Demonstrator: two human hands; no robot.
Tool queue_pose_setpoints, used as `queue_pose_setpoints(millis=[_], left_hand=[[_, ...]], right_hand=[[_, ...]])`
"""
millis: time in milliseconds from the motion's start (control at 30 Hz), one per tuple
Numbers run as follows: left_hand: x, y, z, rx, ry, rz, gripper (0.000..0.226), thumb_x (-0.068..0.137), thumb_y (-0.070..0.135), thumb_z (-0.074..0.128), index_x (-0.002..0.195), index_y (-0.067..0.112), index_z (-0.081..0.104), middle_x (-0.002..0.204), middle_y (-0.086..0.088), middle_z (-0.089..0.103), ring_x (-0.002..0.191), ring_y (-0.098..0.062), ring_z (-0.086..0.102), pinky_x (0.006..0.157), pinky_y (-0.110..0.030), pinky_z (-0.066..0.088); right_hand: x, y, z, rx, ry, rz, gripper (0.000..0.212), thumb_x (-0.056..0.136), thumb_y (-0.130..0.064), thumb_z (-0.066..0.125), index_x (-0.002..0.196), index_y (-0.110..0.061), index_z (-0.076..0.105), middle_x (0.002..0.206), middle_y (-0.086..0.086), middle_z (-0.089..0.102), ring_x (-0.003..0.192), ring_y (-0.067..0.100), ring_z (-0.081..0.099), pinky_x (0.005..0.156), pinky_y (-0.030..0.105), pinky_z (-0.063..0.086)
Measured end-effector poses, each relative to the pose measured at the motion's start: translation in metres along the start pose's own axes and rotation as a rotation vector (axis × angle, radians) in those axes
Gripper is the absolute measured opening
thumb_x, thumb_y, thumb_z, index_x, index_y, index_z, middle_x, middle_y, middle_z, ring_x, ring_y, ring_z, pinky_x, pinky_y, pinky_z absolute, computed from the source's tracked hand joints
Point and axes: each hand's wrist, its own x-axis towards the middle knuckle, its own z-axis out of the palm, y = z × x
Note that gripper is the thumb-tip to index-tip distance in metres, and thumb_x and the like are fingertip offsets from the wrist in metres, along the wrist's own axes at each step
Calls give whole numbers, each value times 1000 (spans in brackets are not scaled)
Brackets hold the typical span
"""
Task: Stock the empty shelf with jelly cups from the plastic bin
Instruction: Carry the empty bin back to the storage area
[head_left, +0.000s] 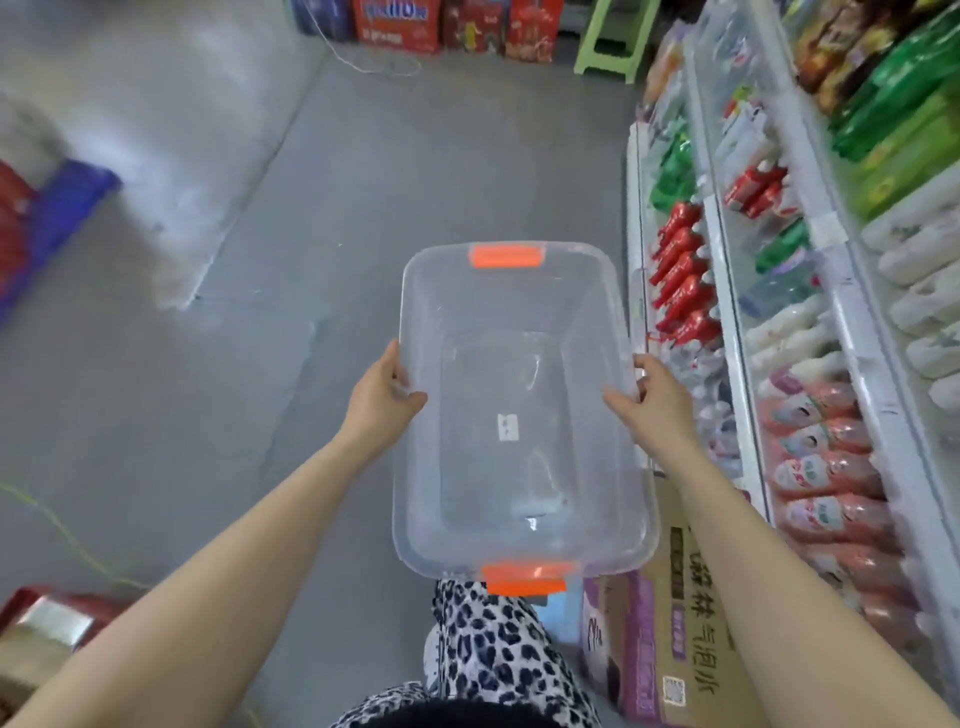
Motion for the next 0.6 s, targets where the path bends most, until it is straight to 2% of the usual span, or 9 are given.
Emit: queue_pose_setpoints(millis=[67,100,133,167,267,367,500,567,600], left_hand=[[14,-8,-29,-66,65,-35,46,81,10,64,107,46,50,95,-14,53,71,-21,49,71,-40,49],[22,-12,-44,-95,100,-55,47,81,9,64,102,49,50,91,-13,51,72,-22,49,70,-39,48],[31,-14,-60,-118,130,-77,46,82,8,64,104,46,50,87,-9,49,73,-23,49,72,-40,48],[43,-17,-74,-133,161,-100,45,83,8,65,111,40,51,85,-2,48,74,-24,49,74,-41,49],[91,-28,-116,-187,268,-171,57,84,7,69,131,26,45,82,5,46,69,-20,49,71,-36,47],[147,-40,-156,-236,363,-225,60,81,5,73,133,16,47,80,4,46,63,-17,46,63,-30,43],[213,-46,-206,-286,425,-281,56,81,2,72,130,16,50,76,1,45,57,-14,46,45,-19,42],[240,-51,-231,-286,448,-304,52,81,3,72,127,16,52,75,0,47,55,-14,46,45,-16,42],[252,-54,-244,-285,461,-323,52,81,5,72,127,17,53,76,-1,49,55,-15,47,48,-18,44]], right_hand=[[27,-35,20,29,-43,-53,37,82,-19,72,116,-18,57,85,-7,64,71,14,61,69,28,46],[42,-54,30,31,-65,-85,35,82,-18,73,113,-20,58,84,-6,65,68,11,60,66,22,46],[56,-73,41,31,-89,-121,32,82,-17,73,110,-21,58,79,-7,64,64,7,58,61,17,43],[72,-91,53,32,-116,-150,31,81,-15,73,108,-22,58,75,-7,63,61,5,56,59,18,41],[126,-139,92,14,-175,-201,31,80,-18,73,109,-16,60,78,7,66,65,17,57,62,28,42],[187,-188,130,1,-232,-245,37,80,-21,73,114,-14,61,85,10,68,74,22,61,69,33,47],[264,-259,174,-17,-299,-330,34,81,-17,72,112,-13,59,77,4,62,68,17,56,57,22,37],[300,-297,198,-16,-328,-356,31,82,-16,71,110,-14,57,72,-1,55,62,10,51,51,14,35],[315,-317,210,-15,-341,-370,31,82,-15,71,110,-13,57,71,-2,54,61,9,50,53,17,37]])
